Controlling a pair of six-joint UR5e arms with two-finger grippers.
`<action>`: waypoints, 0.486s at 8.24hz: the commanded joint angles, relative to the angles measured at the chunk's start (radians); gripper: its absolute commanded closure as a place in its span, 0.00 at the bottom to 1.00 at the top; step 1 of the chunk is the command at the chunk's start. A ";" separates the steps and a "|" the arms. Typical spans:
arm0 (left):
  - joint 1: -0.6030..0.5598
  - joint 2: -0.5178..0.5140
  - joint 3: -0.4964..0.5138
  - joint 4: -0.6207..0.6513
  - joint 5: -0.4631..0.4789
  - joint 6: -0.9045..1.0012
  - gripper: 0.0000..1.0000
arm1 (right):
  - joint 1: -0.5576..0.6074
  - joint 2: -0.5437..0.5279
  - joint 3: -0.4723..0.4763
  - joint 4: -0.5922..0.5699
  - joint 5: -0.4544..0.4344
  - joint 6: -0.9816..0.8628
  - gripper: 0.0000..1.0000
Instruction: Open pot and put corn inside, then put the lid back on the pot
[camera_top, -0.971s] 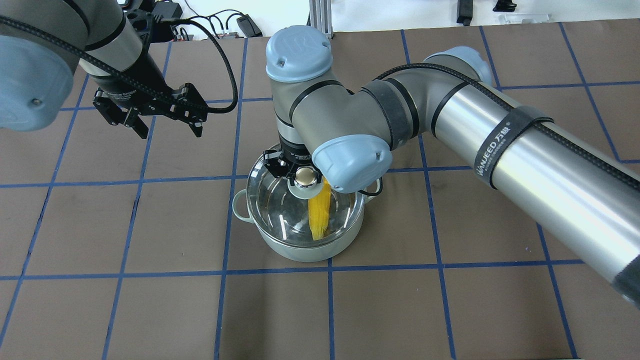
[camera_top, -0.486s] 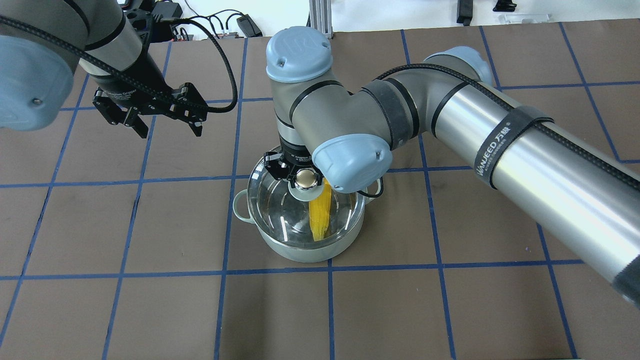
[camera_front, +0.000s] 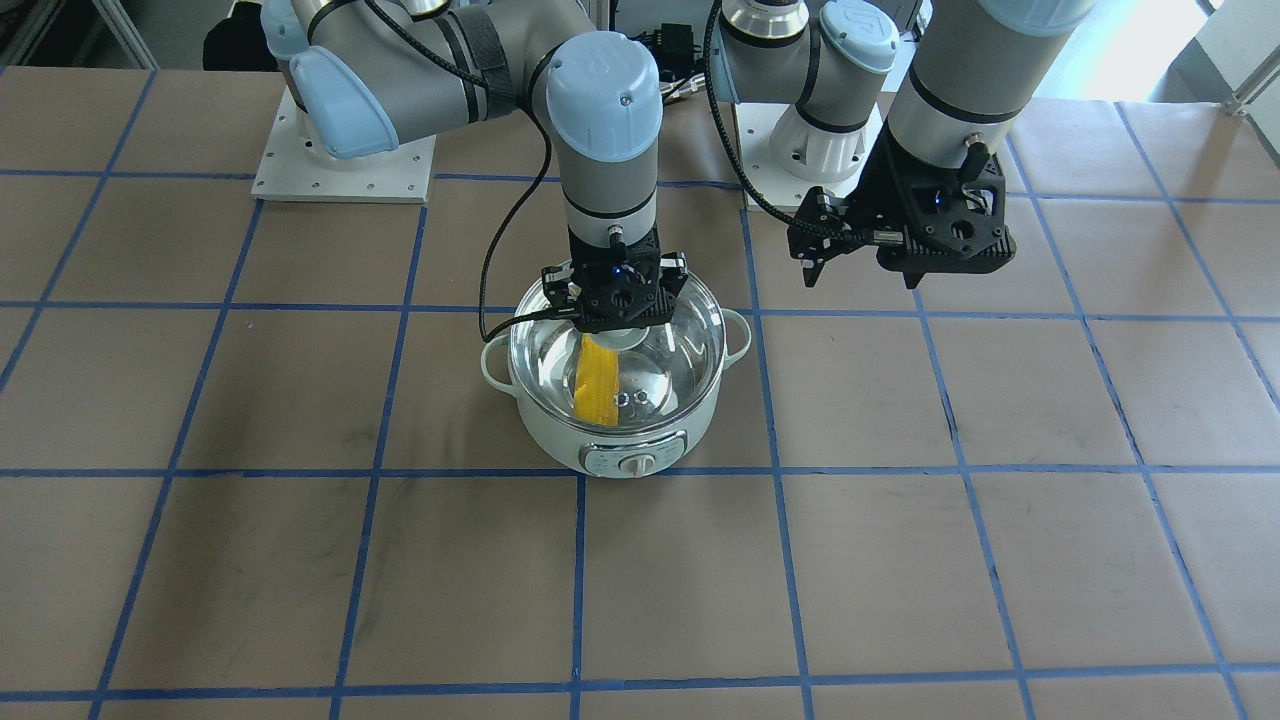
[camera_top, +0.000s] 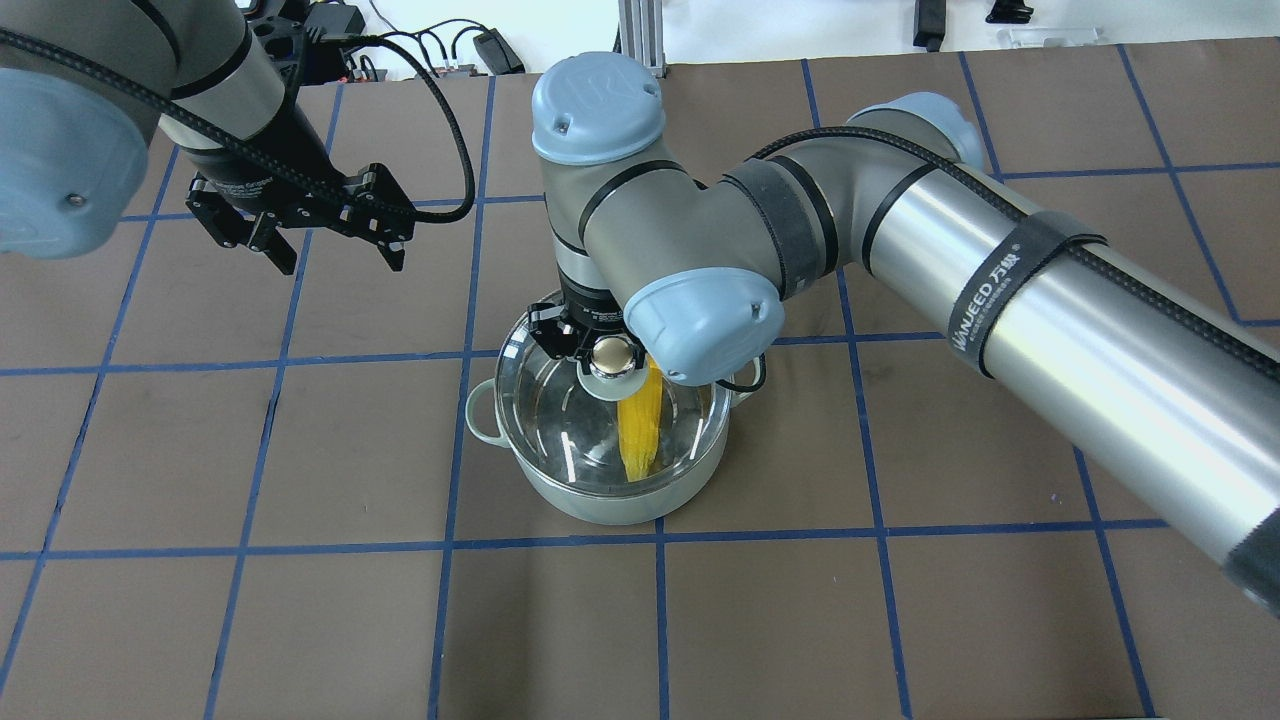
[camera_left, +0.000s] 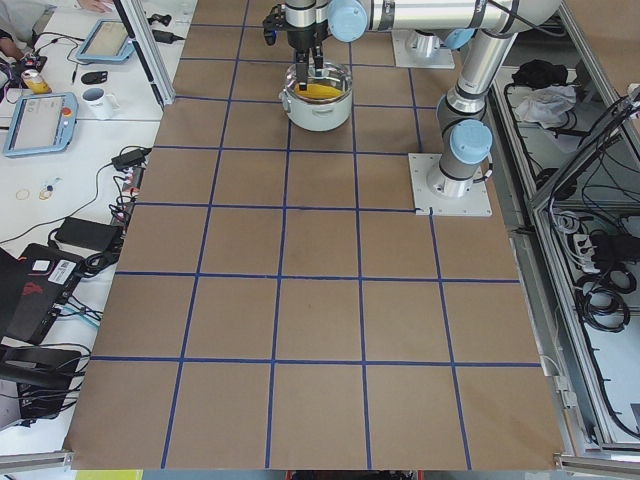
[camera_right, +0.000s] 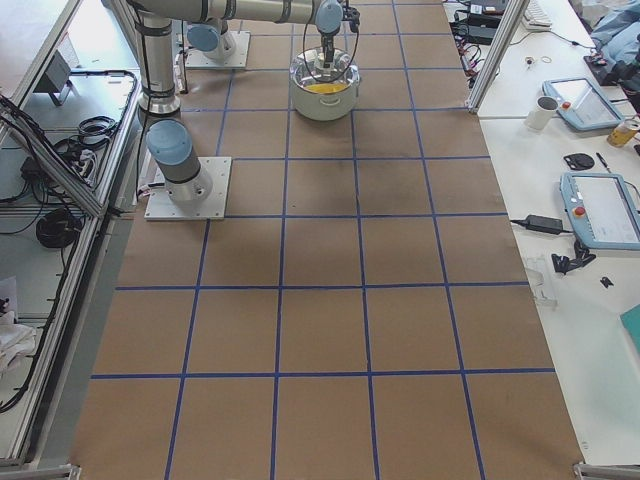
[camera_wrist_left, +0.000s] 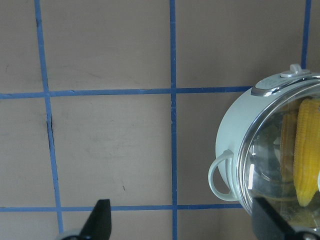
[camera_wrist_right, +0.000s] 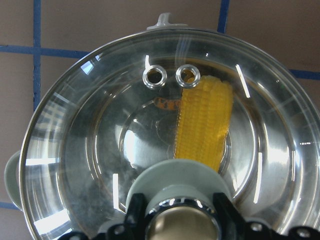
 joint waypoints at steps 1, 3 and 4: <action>0.001 -0.004 0.003 0.002 -0.002 0.002 0.00 | -0.001 0.000 0.000 -0.003 -0.007 -0.042 0.02; 0.001 -0.004 0.001 0.002 -0.002 0.002 0.00 | -0.006 -0.004 -0.005 -0.003 -0.010 -0.045 0.00; 0.001 -0.004 -0.001 0.002 -0.003 0.001 0.00 | -0.033 -0.014 -0.020 0.000 -0.015 -0.068 0.00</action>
